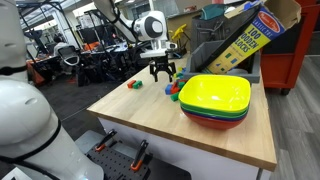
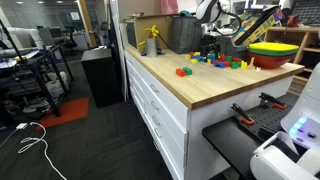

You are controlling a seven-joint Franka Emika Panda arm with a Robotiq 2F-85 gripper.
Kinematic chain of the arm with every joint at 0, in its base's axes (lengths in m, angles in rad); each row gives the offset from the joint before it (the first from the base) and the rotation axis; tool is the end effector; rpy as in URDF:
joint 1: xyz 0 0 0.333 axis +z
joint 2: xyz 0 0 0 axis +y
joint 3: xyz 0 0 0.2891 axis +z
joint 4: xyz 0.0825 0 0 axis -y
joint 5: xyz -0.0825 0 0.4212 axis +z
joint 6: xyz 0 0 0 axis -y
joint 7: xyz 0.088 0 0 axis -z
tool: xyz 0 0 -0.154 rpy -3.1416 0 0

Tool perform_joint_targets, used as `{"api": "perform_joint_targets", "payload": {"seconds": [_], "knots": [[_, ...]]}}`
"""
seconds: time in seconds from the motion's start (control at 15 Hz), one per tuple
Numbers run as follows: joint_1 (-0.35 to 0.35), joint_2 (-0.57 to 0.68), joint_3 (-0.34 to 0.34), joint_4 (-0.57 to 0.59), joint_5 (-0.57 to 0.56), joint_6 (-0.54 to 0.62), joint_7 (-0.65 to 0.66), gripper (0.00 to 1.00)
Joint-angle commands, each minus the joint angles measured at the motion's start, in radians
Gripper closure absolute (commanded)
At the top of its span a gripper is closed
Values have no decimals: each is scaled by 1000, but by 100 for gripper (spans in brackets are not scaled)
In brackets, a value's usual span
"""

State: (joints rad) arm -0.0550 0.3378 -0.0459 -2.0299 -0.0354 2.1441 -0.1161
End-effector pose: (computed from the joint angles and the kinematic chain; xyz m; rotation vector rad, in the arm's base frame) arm 0.5755 -0.0622 0.1655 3.1025 0.0599 -0.3533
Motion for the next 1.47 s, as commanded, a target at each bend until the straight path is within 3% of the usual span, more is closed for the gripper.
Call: {"api": "perform_joint_targets", "payload": {"seconds": [0.0, 0.67, 1.13, 1.4], "knots": [[-11, 22, -7, -14, -21, 21, -7, 0], [-16, 21, 13, -51, 11, 31, -16, 0], [-13, -29, 79, -56, 147, 62, -31, 0], [-8, -61, 79, -54, 155, 88, -31, 0]]}}
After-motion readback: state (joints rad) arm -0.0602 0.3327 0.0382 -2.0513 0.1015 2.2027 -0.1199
